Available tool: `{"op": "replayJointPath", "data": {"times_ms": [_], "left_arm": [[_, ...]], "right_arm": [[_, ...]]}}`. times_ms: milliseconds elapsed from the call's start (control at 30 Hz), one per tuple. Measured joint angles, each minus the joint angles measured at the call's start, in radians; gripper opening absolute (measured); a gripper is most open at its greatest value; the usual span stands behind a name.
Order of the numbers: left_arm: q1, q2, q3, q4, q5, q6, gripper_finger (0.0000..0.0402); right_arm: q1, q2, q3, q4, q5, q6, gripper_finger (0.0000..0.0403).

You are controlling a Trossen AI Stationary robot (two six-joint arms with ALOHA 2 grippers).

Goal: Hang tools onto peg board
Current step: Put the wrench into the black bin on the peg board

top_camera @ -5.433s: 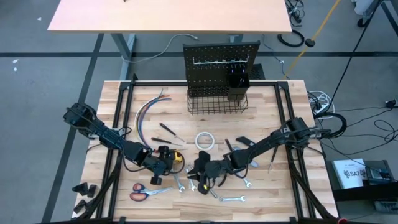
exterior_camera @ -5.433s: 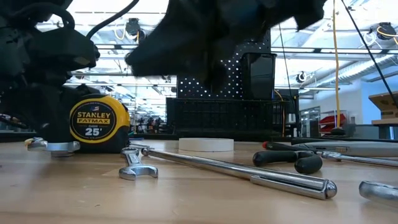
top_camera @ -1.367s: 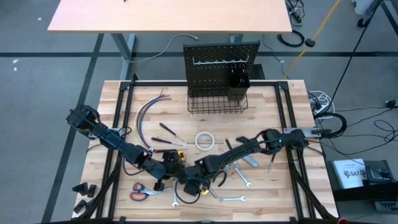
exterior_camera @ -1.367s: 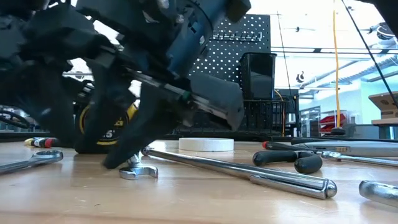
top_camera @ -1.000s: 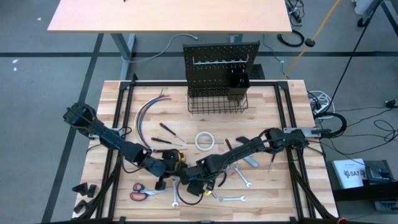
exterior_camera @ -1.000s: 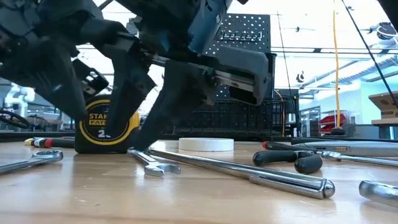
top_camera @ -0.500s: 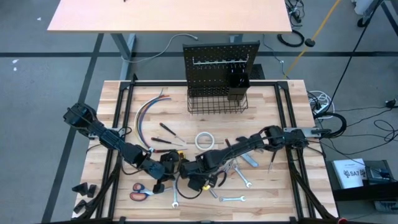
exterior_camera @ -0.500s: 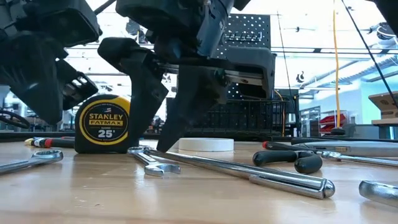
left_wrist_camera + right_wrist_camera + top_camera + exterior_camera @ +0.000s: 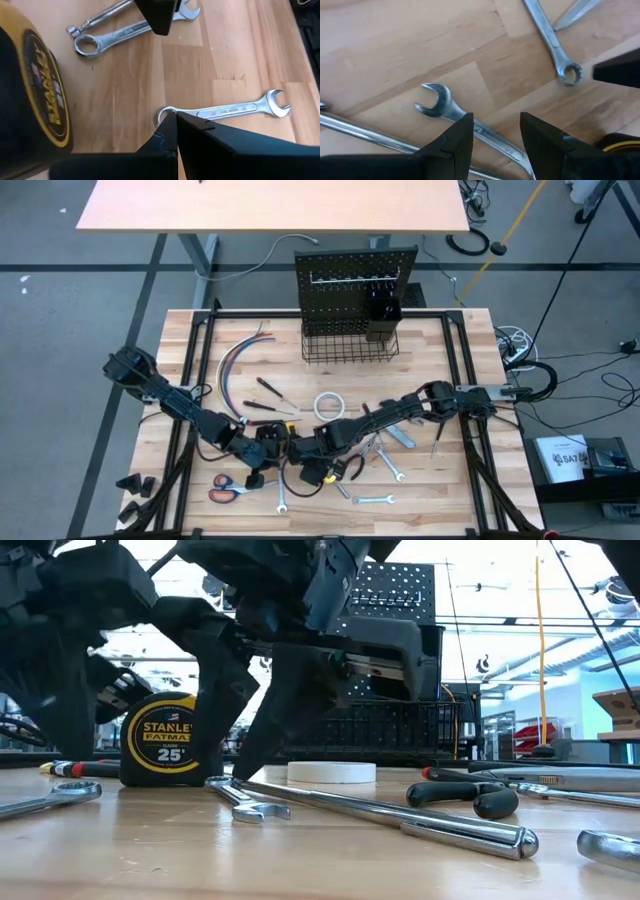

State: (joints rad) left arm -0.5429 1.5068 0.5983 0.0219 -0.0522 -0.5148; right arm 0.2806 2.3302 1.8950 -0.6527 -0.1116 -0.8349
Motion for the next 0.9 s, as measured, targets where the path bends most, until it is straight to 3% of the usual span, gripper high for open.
{"op": "replayJointPath", "data": {"times_ms": [667,900], "left_arm": [[0.012,0.073,0.003,-0.029,0.012,0.007,0.0001],[0.008,0.073,0.003,-0.044,0.081,0.007,0.0001]], "right_arm": [[-0.011,0.003,-0.003,0.057,-0.030,-0.025,0.0153],[-0.014,0.027,-0.005,0.148,-0.167,-0.193,0.0153]]}}
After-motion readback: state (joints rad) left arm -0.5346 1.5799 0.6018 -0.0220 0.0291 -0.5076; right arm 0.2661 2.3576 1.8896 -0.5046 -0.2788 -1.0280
